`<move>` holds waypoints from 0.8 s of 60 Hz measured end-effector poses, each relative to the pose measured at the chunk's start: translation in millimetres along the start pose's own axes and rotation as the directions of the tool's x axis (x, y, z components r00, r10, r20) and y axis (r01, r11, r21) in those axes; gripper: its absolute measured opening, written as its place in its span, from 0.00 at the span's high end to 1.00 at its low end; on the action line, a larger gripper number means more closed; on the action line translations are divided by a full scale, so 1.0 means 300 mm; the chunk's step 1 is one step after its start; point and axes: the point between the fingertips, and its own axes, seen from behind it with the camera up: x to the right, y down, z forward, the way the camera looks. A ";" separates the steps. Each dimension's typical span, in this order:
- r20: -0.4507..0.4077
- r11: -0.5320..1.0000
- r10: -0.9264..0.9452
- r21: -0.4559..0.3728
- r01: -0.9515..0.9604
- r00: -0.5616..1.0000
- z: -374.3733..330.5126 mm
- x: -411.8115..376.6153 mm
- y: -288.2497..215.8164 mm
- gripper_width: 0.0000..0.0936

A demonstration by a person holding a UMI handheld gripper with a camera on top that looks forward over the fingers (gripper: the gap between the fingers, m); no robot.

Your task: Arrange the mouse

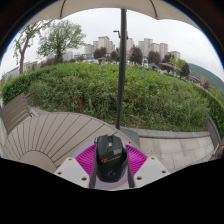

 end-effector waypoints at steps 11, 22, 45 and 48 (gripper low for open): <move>0.024 0.999 -0.027 -0.035 0.028 0.999 0.088 0.021 0.151 0.40; 0.028 0.995 -0.082 -0.061 0.083 0.996 -0.063 -0.003 0.077 0.09; 0.147 0.980 -0.083 -0.165 0.108 0.986 -0.872 -0.195 -0.035 0.09; 0.157 0.982 -0.084 -0.156 0.109 0.984 -0.930 -0.211 -0.030 0.09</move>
